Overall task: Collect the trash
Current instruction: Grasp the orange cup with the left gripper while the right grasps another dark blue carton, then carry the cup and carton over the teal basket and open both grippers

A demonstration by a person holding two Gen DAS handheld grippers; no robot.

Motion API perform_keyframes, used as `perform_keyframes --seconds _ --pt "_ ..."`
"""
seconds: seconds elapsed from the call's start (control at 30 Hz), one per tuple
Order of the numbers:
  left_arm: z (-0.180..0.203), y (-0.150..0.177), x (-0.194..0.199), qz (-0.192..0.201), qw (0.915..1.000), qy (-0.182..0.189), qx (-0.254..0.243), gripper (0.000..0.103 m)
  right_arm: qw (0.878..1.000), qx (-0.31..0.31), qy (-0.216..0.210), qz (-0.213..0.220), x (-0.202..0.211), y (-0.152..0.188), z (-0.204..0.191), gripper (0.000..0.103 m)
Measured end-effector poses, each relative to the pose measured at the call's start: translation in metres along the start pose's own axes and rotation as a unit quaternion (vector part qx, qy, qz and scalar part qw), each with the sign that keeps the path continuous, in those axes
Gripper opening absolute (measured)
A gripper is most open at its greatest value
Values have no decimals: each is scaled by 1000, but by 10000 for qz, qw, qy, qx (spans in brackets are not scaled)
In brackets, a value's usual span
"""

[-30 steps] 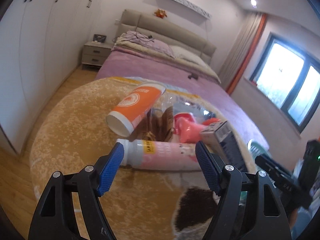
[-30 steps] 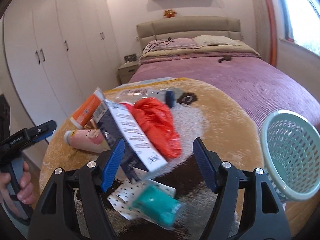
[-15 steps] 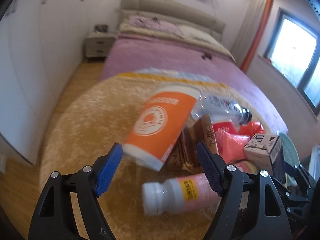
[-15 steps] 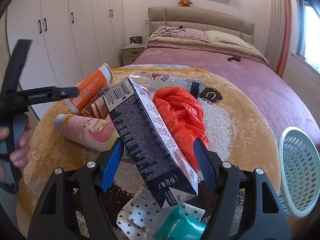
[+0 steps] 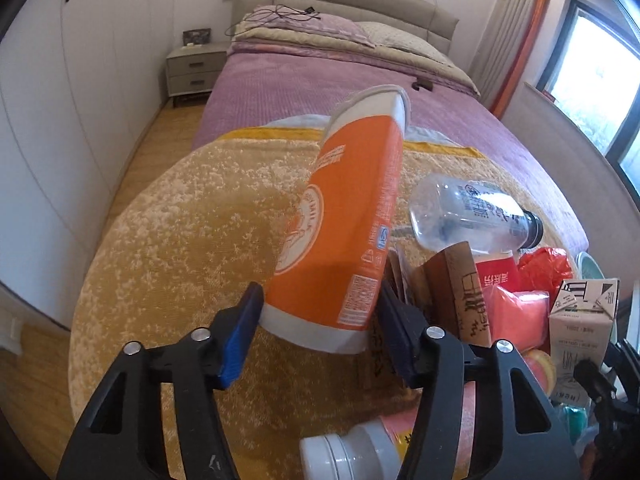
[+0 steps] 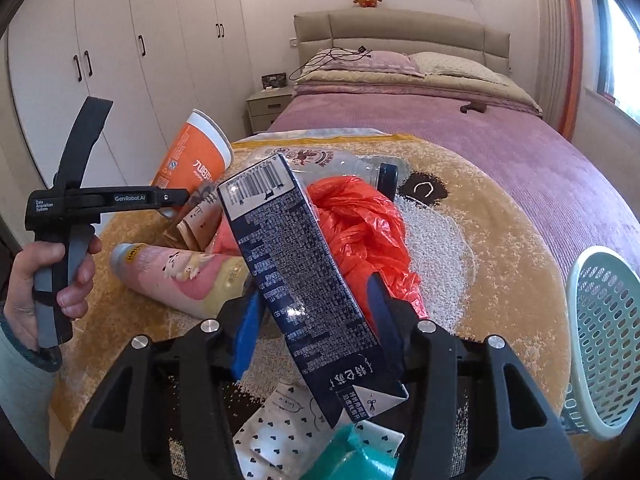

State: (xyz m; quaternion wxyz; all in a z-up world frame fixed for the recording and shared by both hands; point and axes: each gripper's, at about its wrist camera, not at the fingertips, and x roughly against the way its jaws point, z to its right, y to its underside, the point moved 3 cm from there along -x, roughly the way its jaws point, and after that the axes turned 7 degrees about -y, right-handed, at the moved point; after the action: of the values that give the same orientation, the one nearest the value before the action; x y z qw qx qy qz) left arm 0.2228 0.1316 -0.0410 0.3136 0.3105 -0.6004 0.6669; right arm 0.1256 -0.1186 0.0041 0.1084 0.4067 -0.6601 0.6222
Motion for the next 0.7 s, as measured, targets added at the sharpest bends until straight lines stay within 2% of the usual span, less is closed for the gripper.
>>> perform_keyframes --seconds 0.03,0.1,0.4,0.57,0.7 --pt "-1 1 1 66 10000 5 17 55 10000 -3 -55 31 1 0 0 36" --pt "-1 2 5 181 9998 2 44 54 9999 -37 -100 65 3 -1 -1 32" --pt "1 11 55 862 9958 226 222 52 9982 -127 -260 525 30 -11 -3 32" --pt "17 16 87 1174 9921 391 186 52 9965 -256 -274 742 51 -11 4 32" --pt "39 18 110 1369 9880 698 138 52 9944 -429 -233 935 70 -10 17 32"
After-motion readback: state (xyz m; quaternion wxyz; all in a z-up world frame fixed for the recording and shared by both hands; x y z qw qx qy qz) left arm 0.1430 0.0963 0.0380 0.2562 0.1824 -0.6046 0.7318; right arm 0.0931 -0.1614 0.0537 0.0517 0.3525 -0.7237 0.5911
